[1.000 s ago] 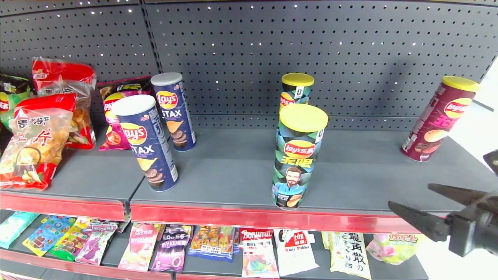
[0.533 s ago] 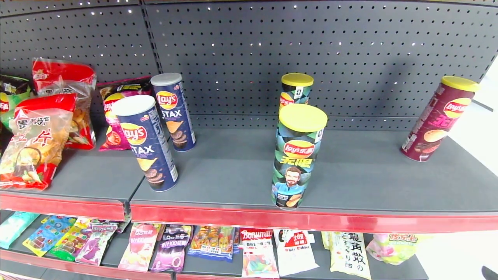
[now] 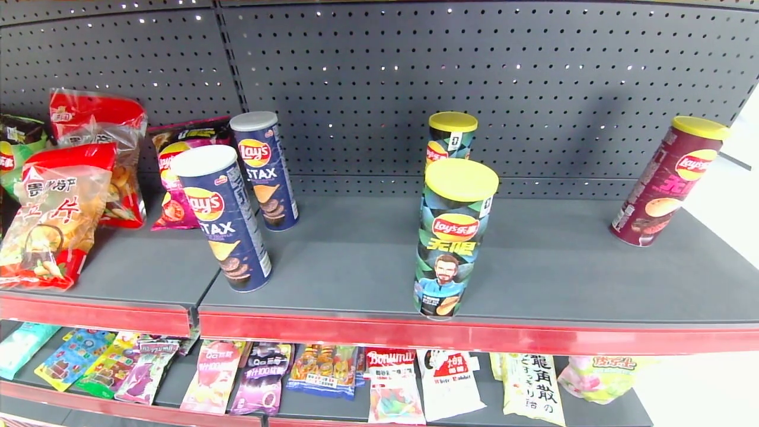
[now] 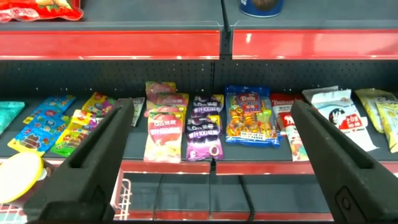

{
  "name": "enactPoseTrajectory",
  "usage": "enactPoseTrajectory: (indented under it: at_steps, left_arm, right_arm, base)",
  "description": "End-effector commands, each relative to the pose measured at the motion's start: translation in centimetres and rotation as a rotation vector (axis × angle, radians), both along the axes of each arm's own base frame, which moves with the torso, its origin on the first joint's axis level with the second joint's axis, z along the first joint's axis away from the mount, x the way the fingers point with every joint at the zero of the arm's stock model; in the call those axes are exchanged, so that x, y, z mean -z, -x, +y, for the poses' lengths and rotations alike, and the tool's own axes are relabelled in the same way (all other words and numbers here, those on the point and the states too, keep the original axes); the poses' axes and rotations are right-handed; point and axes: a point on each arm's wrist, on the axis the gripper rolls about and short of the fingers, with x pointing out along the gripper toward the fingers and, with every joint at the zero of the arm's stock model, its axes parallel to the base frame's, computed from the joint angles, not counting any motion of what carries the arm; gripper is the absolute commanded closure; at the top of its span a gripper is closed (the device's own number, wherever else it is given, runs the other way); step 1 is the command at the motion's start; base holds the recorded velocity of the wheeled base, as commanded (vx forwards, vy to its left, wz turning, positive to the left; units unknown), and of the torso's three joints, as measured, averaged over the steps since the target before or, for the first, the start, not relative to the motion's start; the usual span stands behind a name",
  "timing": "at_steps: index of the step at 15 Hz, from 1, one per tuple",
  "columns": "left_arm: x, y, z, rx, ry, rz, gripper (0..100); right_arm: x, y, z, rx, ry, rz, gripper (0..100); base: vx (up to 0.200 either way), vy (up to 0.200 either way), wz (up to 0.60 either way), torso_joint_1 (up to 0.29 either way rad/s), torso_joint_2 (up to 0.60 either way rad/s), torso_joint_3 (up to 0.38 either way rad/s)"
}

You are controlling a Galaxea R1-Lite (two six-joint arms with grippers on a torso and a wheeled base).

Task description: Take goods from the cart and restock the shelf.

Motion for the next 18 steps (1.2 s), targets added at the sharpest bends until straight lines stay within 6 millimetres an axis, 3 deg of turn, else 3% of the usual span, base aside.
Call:
enactPoseTrajectory:
  at_steps: [1,3,4,8,18]
  left_arm:
    - [0.0,0.0,0.0,-0.002,0.001,-0.001,0]
    - [0.0,0.0,0.0,0.000,0.000,0.001,0]
    - [0.0,0.0,0.0,0.002,-0.002,-0.002,0]
    - [0.1,0.0,0.0,-0.006,0.007,-0.001,0]
    - [0.0,0.0,0.1,-0.037,-0.017,-0.006,0]
  right_arm:
    - [0.9,0.0,0.1,-0.002,0.003,-0.001,0]
    - [1.4,0.0,0.5,-0.329,-0.040,-0.088,0]
    - [1.5,-0.1,0.6,-0.348,-0.039,-0.120,0]
    - [1.9,-0.6,0.6,-0.331,-0.040,-0.202,0]
    - [2.0,-0.7,0.5,-0.304,-0.083,-0.216,0]
  base:
    - [0.000,0.000,0.00,0.000,0.00,0.000]
    - [0.000,0.000,0.00,0.000,0.00,0.000]
    - [0.000,0.000,0.00,0.000,0.00,0.000]
    - [0.000,0.000,0.00,0.000,0.00,0.000]
    - [0.000,0.000,0.00,0.000,0.00,0.000]
